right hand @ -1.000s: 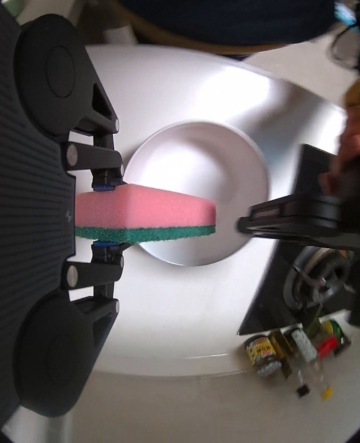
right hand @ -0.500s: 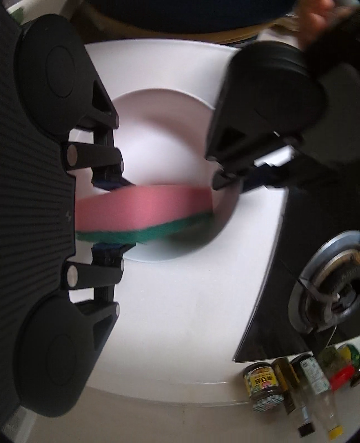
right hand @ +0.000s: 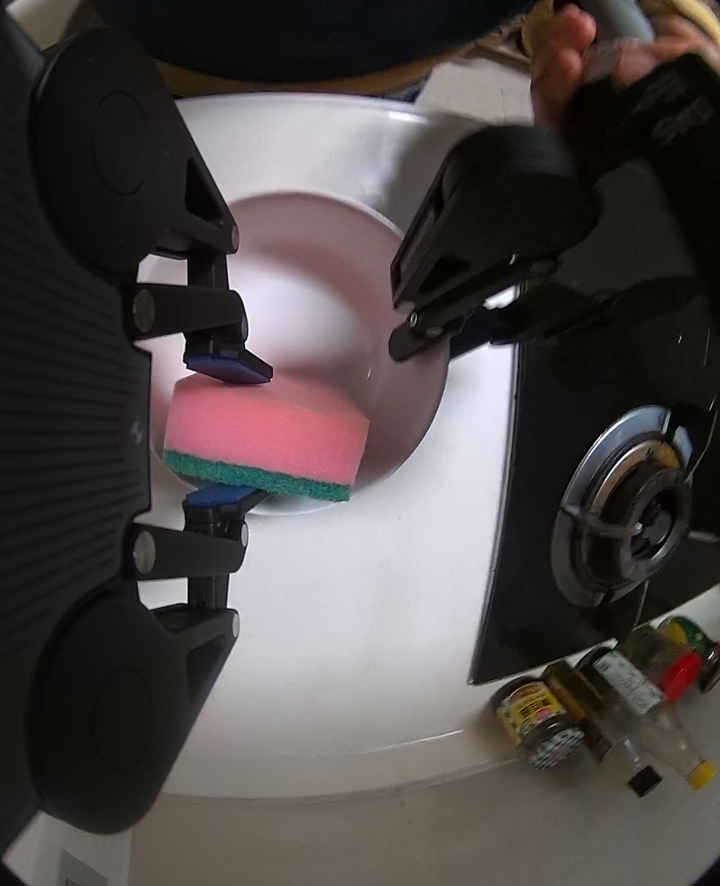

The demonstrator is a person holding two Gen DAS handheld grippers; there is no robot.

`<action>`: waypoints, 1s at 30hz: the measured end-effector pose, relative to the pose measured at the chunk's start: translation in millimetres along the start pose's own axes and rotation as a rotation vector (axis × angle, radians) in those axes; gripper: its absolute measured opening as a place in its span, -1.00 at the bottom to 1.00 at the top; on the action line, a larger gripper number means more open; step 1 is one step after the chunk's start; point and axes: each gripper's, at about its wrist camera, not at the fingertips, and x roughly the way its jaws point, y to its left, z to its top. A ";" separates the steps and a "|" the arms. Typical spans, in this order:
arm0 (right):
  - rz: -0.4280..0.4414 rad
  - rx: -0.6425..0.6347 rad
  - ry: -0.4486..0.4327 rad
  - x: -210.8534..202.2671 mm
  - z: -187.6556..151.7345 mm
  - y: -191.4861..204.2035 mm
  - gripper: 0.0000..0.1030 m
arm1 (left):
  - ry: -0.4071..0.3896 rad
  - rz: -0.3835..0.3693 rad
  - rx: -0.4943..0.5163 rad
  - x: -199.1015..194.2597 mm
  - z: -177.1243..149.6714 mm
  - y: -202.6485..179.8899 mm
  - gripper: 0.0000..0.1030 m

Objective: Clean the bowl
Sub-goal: 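Rub the sponge around the bowl interior with the right tool while the left tool holds the rim, then scrub the bowl's inner wall near the left tool with the sponge while the left tool holds the rim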

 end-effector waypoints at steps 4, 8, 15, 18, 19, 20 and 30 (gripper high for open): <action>-0.072 -0.172 -0.052 -5.6 0.4 17.1 -0.40 | 0.019 0.012 -0.035 -2.0 -5.6 0.9 -0.74; -0.147 -0.409 -0.084 -3.9 0.6 37.8 -0.41 | 0.045 0.026 -0.060 -1.4 -8.3 0.5 -0.62; -0.143 -0.572 0.093 18.1 -7.3 50.3 -0.50 | -0.027 0.130 0.050 3.6 -10.8 -10.8 -0.70; -0.106 -0.511 0.114 18.9 -15.8 50.2 -0.51 | -0.067 0.138 0.079 4.8 -8.4 -8.4 -0.80; -0.094 -0.491 0.111 17.3 -15.1 49.9 -0.51 | -0.070 0.118 0.079 5.4 -6.6 -5.8 -0.83; -0.052 -0.439 0.099 12.1 -14.1 48.6 -0.51 | -0.069 0.102 0.078 6.2 -4.4 -4.1 -0.87; 0.118 0.050 -0.031 -21.3 -30.9 14.4 -0.50 | 0.039 -0.051 -0.010 25.3 24.3 30.2 -0.90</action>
